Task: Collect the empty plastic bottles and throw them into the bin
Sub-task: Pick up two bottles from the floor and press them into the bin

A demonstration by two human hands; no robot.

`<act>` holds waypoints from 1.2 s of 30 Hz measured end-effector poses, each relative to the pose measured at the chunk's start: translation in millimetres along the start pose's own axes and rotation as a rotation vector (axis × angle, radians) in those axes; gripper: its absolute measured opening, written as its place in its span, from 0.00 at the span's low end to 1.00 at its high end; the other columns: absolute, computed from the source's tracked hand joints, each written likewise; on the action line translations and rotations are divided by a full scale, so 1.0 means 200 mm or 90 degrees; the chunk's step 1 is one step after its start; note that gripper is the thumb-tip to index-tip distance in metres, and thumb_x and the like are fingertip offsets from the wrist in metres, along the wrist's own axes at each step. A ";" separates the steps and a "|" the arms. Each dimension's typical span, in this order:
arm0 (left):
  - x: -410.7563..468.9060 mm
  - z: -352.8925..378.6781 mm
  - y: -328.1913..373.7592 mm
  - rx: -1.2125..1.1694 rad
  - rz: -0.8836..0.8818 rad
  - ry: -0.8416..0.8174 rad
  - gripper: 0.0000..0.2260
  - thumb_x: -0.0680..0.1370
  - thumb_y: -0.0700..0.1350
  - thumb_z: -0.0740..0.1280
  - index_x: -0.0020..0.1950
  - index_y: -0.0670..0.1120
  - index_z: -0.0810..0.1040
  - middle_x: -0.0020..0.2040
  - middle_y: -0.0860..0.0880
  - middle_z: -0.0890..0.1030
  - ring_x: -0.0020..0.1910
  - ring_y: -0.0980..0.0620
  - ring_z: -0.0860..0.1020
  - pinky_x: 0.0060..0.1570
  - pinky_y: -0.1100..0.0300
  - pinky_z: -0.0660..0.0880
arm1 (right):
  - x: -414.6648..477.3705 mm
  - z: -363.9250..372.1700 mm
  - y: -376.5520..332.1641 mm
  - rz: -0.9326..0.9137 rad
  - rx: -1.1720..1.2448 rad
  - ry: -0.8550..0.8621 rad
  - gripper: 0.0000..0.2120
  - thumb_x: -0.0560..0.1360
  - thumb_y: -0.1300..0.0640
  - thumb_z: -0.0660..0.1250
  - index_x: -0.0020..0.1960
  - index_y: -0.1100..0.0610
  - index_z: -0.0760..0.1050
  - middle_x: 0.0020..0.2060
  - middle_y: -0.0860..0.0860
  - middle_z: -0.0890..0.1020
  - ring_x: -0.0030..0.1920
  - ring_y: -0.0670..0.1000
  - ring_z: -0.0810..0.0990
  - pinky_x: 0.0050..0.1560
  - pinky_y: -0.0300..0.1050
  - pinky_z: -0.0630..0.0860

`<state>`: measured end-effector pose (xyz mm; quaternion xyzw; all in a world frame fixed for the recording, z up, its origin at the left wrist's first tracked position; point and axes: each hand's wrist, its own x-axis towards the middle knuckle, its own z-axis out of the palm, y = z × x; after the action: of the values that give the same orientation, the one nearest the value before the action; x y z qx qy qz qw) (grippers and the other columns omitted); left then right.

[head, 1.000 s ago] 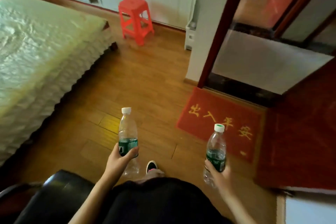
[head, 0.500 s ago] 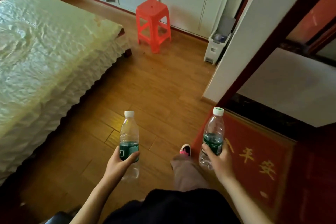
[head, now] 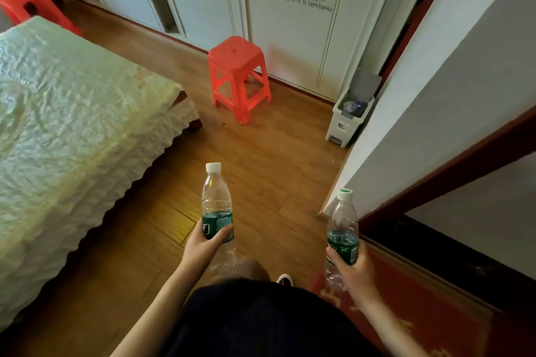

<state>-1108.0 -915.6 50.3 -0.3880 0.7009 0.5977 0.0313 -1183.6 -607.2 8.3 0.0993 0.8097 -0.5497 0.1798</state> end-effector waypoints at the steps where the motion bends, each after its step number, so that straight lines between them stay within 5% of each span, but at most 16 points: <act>1: 0.08 0.03 0.07 0.001 0.001 -0.002 0.19 0.71 0.52 0.75 0.60 0.52 0.75 0.50 0.51 0.84 0.49 0.52 0.83 0.50 0.54 0.79 | 0.08 0.01 -0.05 0.004 0.001 -0.003 0.18 0.70 0.53 0.76 0.55 0.45 0.73 0.47 0.47 0.83 0.45 0.47 0.83 0.46 0.46 0.79; 6: 0.56 0.15 0.31 0.011 -0.005 -0.009 0.18 0.71 0.51 0.76 0.58 0.53 0.75 0.49 0.52 0.84 0.49 0.53 0.83 0.48 0.57 0.78 | 0.55 0.09 -0.21 0.012 0.002 0.006 0.19 0.71 0.55 0.75 0.58 0.52 0.73 0.47 0.46 0.82 0.48 0.46 0.81 0.42 0.37 0.74; 9: 0.89 0.22 0.48 0.015 -0.008 -0.012 0.17 0.71 0.50 0.76 0.57 0.53 0.75 0.48 0.51 0.84 0.48 0.52 0.83 0.45 0.59 0.78 | 0.89 0.18 -0.33 0.022 -0.006 0.029 0.18 0.70 0.55 0.75 0.56 0.54 0.73 0.45 0.48 0.82 0.48 0.50 0.82 0.42 0.40 0.75; 13: 1.40 0.26 0.79 0.017 0.006 -0.041 0.20 0.71 0.50 0.75 0.59 0.49 0.75 0.50 0.50 0.83 0.48 0.51 0.83 0.42 0.60 0.76 | 1.38 0.28 -0.61 0.007 -0.011 0.067 0.19 0.71 0.54 0.75 0.58 0.57 0.72 0.43 0.46 0.81 0.43 0.43 0.80 0.37 0.33 0.72; 22: 2.29 0.36 1.51 0.098 0.028 -0.086 0.22 0.72 0.51 0.74 0.64 0.47 0.74 0.51 0.50 0.83 0.46 0.55 0.81 0.38 0.63 0.72 | 2.25 0.29 -1.24 0.028 0.024 0.166 0.21 0.71 0.51 0.74 0.59 0.55 0.71 0.48 0.50 0.81 0.47 0.48 0.80 0.42 0.37 0.73; 28: 2.69 0.65 1.73 0.123 -0.015 -0.131 0.23 0.72 0.51 0.74 0.64 0.47 0.74 0.51 0.49 0.83 0.47 0.52 0.81 0.38 0.62 0.73 | 2.69 0.22 -1.36 0.083 0.031 0.190 0.24 0.71 0.51 0.74 0.63 0.56 0.70 0.50 0.49 0.79 0.48 0.47 0.78 0.46 0.34 0.73; 31: 2.84 0.87 1.87 0.143 -0.013 -0.143 0.21 0.72 0.51 0.74 0.62 0.48 0.74 0.49 0.52 0.82 0.45 0.56 0.80 0.38 0.64 0.72 | 2.89 0.13 -1.36 0.110 0.040 0.197 0.26 0.72 0.51 0.74 0.65 0.57 0.69 0.52 0.50 0.78 0.52 0.51 0.78 0.51 0.41 0.75; 36: 3.10 1.23 2.17 0.167 0.008 -0.180 0.20 0.72 0.50 0.74 0.61 0.49 0.75 0.47 0.54 0.82 0.44 0.57 0.80 0.38 0.65 0.72 | 3.21 -0.04 -1.41 0.154 0.058 0.224 0.24 0.73 0.53 0.73 0.64 0.57 0.69 0.51 0.49 0.77 0.46 0.47 0.77 0.41 0.31 0.70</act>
<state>-1896.1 -1023.9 18.4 -0.2883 0.7639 0.5500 0.1757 -1873.3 -728.9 -4.7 0.2983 0.7852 -0.5340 0.0960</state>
